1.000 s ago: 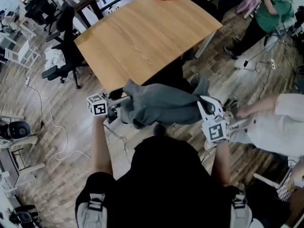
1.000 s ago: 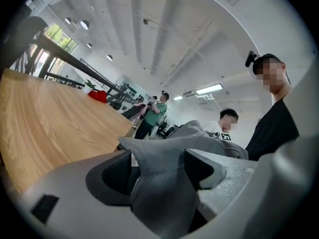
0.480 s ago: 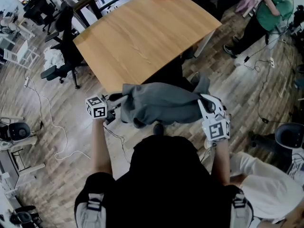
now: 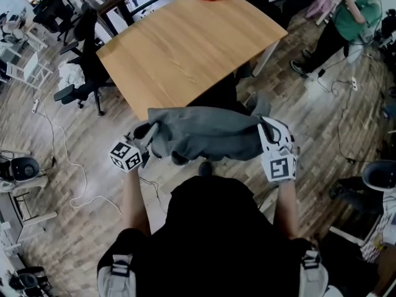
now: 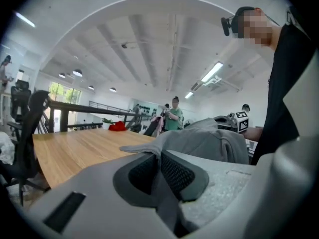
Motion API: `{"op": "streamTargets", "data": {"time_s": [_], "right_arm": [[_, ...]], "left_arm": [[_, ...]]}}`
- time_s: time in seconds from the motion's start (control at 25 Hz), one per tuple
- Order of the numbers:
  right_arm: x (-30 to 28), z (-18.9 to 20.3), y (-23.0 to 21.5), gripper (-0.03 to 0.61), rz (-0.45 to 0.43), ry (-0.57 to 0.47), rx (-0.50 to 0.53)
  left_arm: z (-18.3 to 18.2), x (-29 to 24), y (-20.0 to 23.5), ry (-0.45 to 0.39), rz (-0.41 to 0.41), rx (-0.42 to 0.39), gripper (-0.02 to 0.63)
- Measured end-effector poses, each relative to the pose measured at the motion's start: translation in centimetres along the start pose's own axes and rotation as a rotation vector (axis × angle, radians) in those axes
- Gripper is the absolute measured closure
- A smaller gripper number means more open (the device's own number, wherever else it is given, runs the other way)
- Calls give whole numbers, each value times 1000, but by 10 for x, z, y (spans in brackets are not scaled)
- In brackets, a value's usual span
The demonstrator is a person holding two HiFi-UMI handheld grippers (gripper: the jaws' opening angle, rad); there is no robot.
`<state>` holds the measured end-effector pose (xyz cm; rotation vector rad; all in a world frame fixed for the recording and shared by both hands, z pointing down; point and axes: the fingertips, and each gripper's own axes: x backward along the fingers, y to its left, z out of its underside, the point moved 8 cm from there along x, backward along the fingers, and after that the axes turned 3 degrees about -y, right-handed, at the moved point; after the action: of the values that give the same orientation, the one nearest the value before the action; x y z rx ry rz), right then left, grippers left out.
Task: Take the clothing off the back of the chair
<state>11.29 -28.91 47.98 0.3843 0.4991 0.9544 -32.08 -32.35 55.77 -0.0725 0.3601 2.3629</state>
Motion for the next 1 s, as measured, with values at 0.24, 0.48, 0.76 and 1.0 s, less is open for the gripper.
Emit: {"op": "streamTargets", "data": {"time_s": [0.24, 0.48, 0.76, 1.0], "right_arm": [[3, -13, -8, 569, 39, -48, 16], [12, -27, -13, 569, 63, -77, 1], [39, -35, -16, 571, 104, -138, 8], [72, -41, -26, 571, 156, -172, -32]], "left_arm": [[-29, 28, -26, -166, -192, -66, 586], [-59, 49, -57, -241, -296, -156, 586], [-79, 61, -96, -293, -364, -225, 586], [-99, 71, -136, -334, -380, -273, 588]]}}
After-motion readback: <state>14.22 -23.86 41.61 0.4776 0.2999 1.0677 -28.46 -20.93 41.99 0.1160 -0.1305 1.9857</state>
